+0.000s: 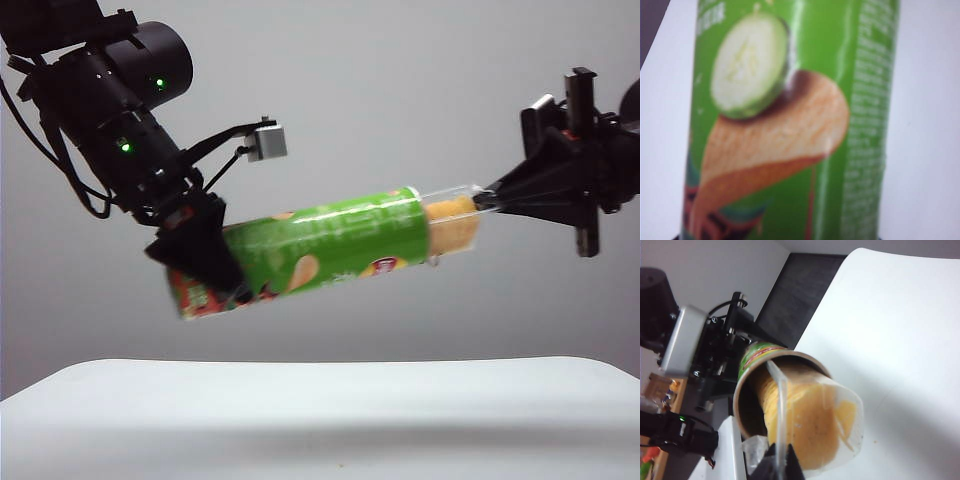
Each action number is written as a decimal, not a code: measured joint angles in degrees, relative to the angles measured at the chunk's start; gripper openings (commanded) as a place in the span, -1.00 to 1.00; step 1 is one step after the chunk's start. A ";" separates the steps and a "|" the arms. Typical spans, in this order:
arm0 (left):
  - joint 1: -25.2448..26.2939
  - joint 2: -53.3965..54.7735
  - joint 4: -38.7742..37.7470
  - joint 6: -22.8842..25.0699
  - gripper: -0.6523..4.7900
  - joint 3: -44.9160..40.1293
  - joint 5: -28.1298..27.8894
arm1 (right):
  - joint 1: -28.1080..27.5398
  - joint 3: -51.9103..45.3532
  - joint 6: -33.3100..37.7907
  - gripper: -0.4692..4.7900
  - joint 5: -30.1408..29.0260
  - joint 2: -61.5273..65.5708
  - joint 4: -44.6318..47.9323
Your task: Pick up the green tub of chips from the desk, push the transparent container that's holding the chips and has slipped out back in, and finally put the chips back on the desk.
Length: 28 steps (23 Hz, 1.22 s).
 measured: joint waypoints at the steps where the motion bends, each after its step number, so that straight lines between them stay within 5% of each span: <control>1: 0.00 0.00 1.09 -0.70 0.48 -0.02 1.40 | 0.66 0.00 -0.02 -0.85 0.26 0.00 0.15; 10: -0.94 0.00 6.84 -4.44 0.49 -0.13 4.72 | 6.82 0.17 0.11 -0.85 3.54 0.00 1.62; 13: -0.96 0.00 6.71 -4.44 0.49 -0.15 4.04 | 6.93 0.17 0.11 -0.61 4.50 0.00 1.84; 20: 0.04 1.01 4.61 -1.84 0.49 0.09 -7.04 | 1.51 0.13 -0.09 -0.35 6.58 0.02 2.38; 25: 0.52 5.62 3.13 -1.64 0.49 0.04 -8.22 | -1.64 0.15 -0.09 -0.34 4.52 0.02 2.40; 28: 0.52 12.15 4.15 2.86 0.49 0.07 -6.10 | -1.66 0.11 -0.39 -0.34 4.50 0.02 0.44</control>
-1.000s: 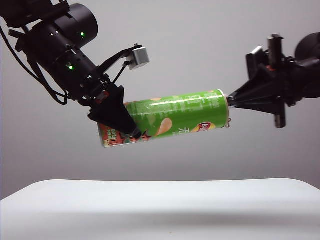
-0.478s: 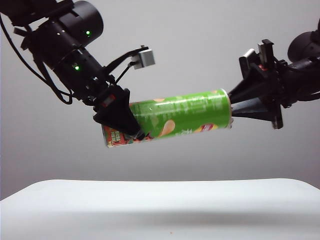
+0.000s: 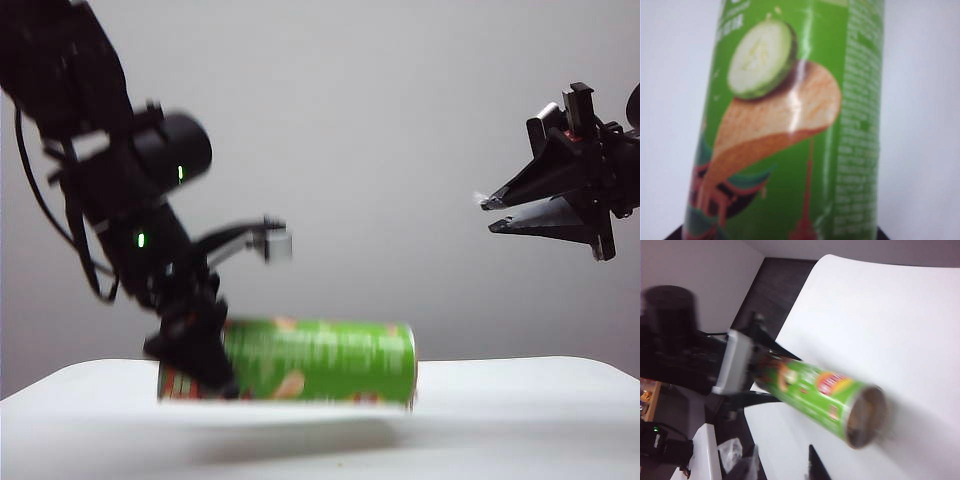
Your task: Pick up the green tub of chips from the desk, push the transparent container that's holding the chips and has slipped out back in, and finally put the chips back on the desk.
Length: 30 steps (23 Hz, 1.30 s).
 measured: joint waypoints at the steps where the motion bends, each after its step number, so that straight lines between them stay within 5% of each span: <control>1: 0.02 1.22 0.52 0.81 0.49 -0.02 0.11 | 0.04 0.00 -0.13 -0.34 -0.09 0.00 -0.15; 4: 0.74 4.33 2.86 2.84 0.49 -0.04 3.63 | 0.04 -0.02 -0.24 -0.34 -0.13 0.00 -1.14; 7: 3.26 8.20 12.72 2.25 0.49 0.13 14.08 | 0.04 -0.02 -0.31 -0.34 -0.13 0.00 -1.90; 11: 5.81 10.36 16.81 0.39 0.49 0.63 16.52 | 0.07 -0.02 -0.33 -0.34 -0.13 0.00 -2.14; 20: 8.31 13.33 6.23 0.20 0.50 5.73 9.92 | 0.04 -0.02 -1.44 -0.34 -0.13 0.00 -3.08; 23: 8.26 13.31 5.14 0.17 1.00 5.99 8.50 | 0.04 -0.04 -2.23 -0.34 -0.13 0.00 -3.08; 30: 8.24 11.37 3.56 -3.19 1.00 5.68 6.25 | 0.07 -0.02 -3.45 -0.34 1.07 0.00 -3.06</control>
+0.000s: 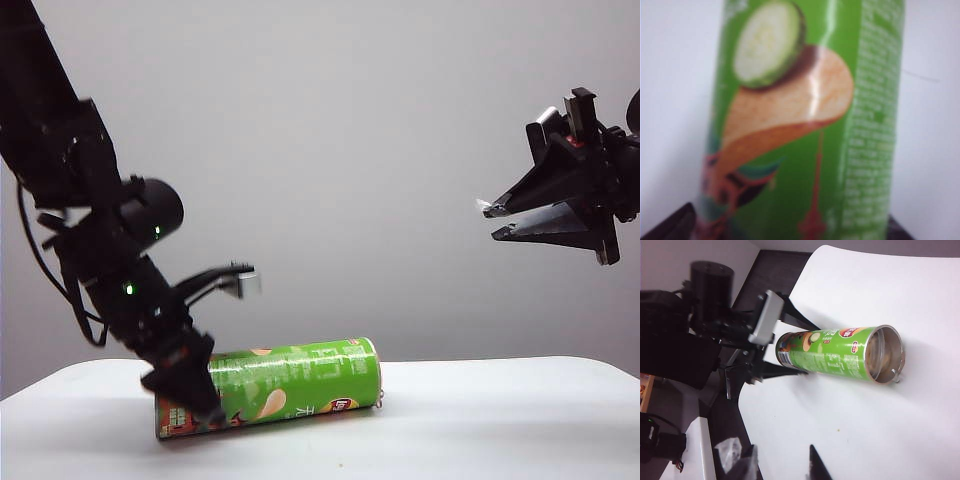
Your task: Pick up the green tub of chips from the desk, push the transparent container that's holding the chips and has slipped out back in, and finally put the chips back on the desk.
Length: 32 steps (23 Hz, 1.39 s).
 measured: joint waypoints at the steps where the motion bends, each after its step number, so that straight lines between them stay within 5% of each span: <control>1: 0.02 -2.40 -0.48 -1.66 1.00 -0.04 0.20 | 0.00 0.00 -0.35 -0.34 0.20 0.00 0.00; 5: 0.00 -8.11 -0.48 -4.68 1.00 0.09 0.66 | 0.00 0.00 -0.44 -0.34 1.14 0.00 0.00; 8: 0.00 -16.70 -7.52 -6.88 1.00 -0.02 -1.81 | 0.00 0.02 -0.48 -0.36 1.36 -0.04 -0.59; 11: -0.02 -24.52 -12.79 -9.03 1.00 -0.02 -6.67 | 0.00 -0.02 -0.44 -0.84 2.38 -1.22 -2.97; 16: 0.83 -42.01 -16.83 -11.89 1.00 -0.09 -11.41 | -0.11 -0.26 1.86 -0.86 12.70 -6.64 -4.74; 19: 5.31 -50.56 -15.56 -15.76 0.93 -2.19 -12.15 | -0.09 -0.33 2.54 -0.86 13.46 -12.55 -4.63; 24: 15.43 -66.20 -12.72 -18.36 0.80 -18.67 -12.26 | 0.11 -0.52 6.36 -0.86 25.70 -25.83 1.01; 27: 16.44 -73.40 -8.74 -21.88 0.67 -24.06 -12.33 | 0.26 -3.54 7.96 -0.86 29.83 -31.52 5.49; 32: 15.65 -86.97 2.10 -35.06 0.67 -32.28 -14.01 | 0.28 -18.16 13.84 -0.86 36.79 -46.27 16.02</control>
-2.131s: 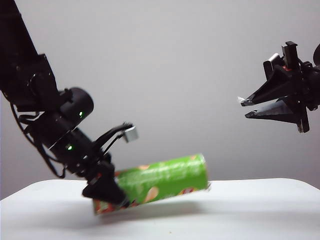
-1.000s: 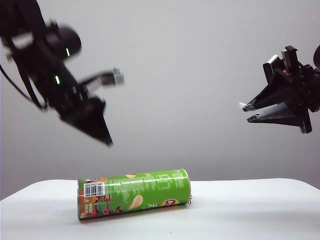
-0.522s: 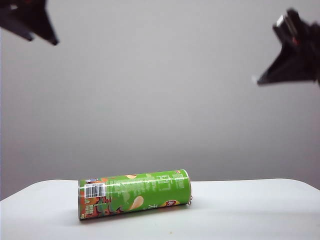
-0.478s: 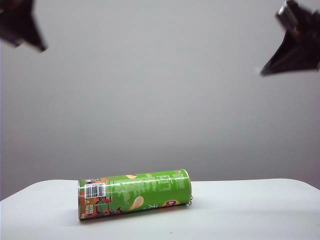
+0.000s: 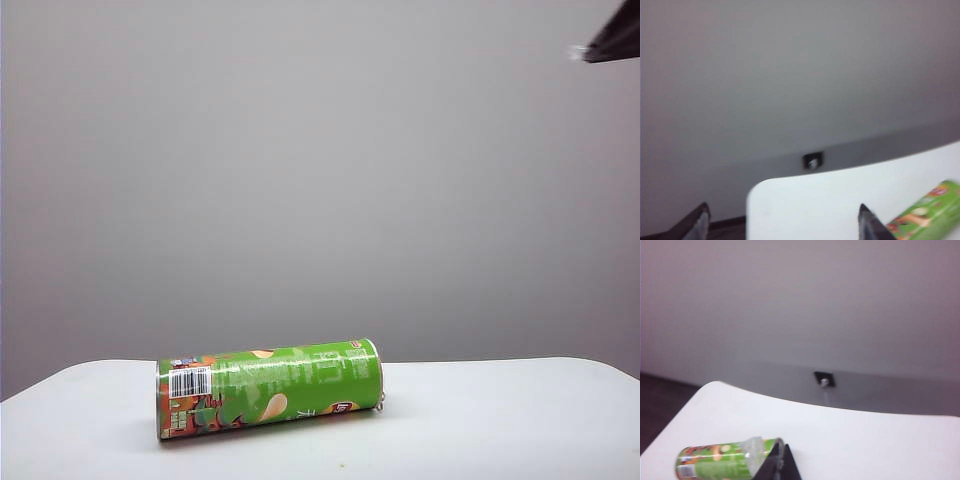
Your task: Pick up the green tub of chips from the desk, push the transparent container that's holding the chips and has slipped out back in, and finally put the chips back on the desk.
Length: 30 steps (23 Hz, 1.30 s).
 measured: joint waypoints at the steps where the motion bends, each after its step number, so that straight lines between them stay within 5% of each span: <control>1: -0.02 -1.16 0.04 -0.98 0.67 -1.16 -0.79 | 0.00 -2.69 0.37 -0.86 1.46 -2.84 0.85; 12: 0.07 -25.77 4.96 -7.96 0.40 -19.43 -7.76 | 0.02 -28.11 5.64 -0.86 16.70 -37.55 6.62; 20: -0.68 -29.09 4.35 -9.38 0.19 -27.65 -5.99 | 0.13 -37.42 7.76 -0.86 18.18 -51.06 4.17; 26: -1.18 -29.14 4.52 -8.48 -0.76 -30.12 -7.96 | 0.77 -38.66 4.37 -0.86 25.59 -51.19 -1.68; 30: -1.18 -29.11 1.88 -6.01 -0.78 -31.15 -6.84 | 0.77 -38.66 3.61 -0.86 29.62 -51.19 -6.23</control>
